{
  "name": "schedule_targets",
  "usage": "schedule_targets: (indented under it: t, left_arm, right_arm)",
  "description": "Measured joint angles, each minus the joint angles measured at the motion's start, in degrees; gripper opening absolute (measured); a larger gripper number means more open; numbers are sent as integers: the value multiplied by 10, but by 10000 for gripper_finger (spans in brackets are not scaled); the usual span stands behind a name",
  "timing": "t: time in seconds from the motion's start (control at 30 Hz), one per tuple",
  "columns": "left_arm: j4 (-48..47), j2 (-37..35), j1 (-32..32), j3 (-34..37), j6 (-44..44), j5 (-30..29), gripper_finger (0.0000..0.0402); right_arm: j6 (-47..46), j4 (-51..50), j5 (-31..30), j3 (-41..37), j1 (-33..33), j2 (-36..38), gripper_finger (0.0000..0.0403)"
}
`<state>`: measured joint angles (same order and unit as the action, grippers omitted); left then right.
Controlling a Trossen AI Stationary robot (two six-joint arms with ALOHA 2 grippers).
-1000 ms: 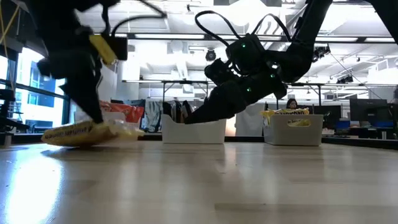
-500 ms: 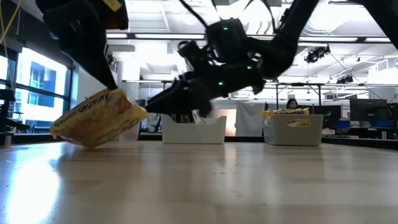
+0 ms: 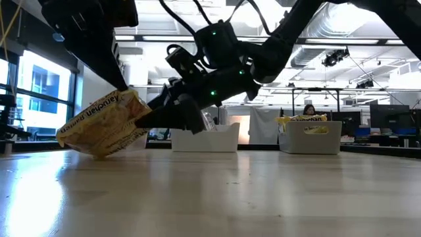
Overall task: Sort Maruchan noodles
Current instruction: Put the yellow noodle pack into the gray bin
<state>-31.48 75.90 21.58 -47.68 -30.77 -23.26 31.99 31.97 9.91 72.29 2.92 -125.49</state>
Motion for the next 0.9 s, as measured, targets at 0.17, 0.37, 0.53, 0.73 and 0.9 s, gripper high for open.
schedule_targets:
  t: [0.17, 0.37, 0.53, 0.73, 0.9]
  left_arm:
    - [1, 0, 0, 0, 0, 1, 0]
    - [-5, 0, -1, -11, -5, 1, 2]
    - [-40, 0, -10, -53, -15, 18, 24]
    - [-105, 0, -32, -104, -66, 62, 80]
    - [-125, 0, -46, -137, -56, 64, 143]
  right_arm:
    - [-5, -1, 1, 0, 0, 0, 181]
    - [-31, -2, 2, 0, 1, 0, 99]
    - [-37, -9, 1, 0, 2, 1, 45]
    - [-65, -24, -7, 12, 3, 2, 4]
    - [-69, -84, -5, 43, 4, 2, 5]
